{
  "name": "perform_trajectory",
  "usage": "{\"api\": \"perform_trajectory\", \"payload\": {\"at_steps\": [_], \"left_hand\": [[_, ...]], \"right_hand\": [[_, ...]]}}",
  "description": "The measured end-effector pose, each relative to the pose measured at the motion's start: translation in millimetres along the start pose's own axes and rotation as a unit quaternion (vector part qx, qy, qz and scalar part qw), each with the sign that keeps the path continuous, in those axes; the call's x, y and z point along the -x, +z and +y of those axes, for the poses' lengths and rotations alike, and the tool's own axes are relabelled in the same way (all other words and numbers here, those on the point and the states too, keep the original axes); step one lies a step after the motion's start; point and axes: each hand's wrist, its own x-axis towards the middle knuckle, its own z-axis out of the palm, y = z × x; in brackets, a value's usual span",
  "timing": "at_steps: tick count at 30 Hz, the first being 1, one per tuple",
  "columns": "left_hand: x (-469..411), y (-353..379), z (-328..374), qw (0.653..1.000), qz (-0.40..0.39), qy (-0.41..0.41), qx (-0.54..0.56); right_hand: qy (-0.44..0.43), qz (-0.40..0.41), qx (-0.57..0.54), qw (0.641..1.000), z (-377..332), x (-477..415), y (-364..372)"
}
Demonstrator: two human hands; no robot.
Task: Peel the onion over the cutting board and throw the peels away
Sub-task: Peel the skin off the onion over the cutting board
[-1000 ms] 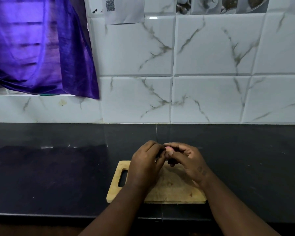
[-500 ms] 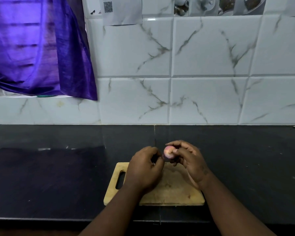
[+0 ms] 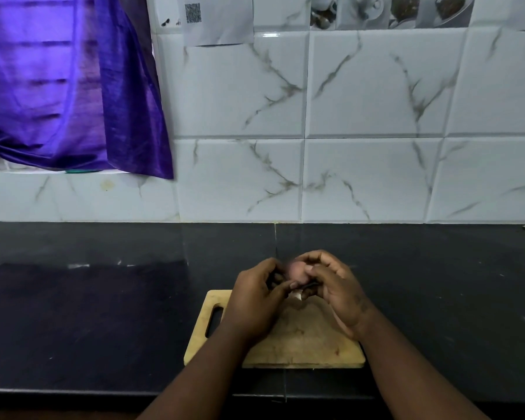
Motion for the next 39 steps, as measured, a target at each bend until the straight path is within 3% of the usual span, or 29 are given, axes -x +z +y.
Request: {"api": "perform_trajectory", "payload": {"at_steps": [3,7,12,15,19,26,39], "left_hand": [[0.3,-3.2,-1.7,0.999,0.004,-0.013,0.035],[1.1,0.4,0.7,0.997,-0.029,-0.008,-0.074],[2.4,-1.1,4.3,0.994,0.083,0.046,-0.061],[3.3,-1.0,4.2,0.989,0.091,0.095,-0.060],[2.8,-2.1,3.4,0.987,0.115,0.095,-0.052],[4.0,-2.1,4.2,0.995,0.103,0.011,0.015],[2.7,-1.8,5.6,0.996,0.081,-0.032,-0.031]], "right_hand": [[-0.009,0.020,-0.049,0.999,-2.7,-2.0,-0.6],[-0.005,0.015,-0.013,1.000,-2.9,0.5,-3.8],[0.008,-0.019,0.029,0.999,-0.5,4.1,-0.4],[0.006,-0.024,0.036,0.999,-0.6,3.6,0.0],[-0.009,-0.024,0.037,0.999,-1.5,4.3,-0.7],[-0.031,-0.026,0.061,0.997,2.8,2.8,-3.8],[-0.046,-0.036,0.070,0.996,6.6,1.6,-4.2]]}}
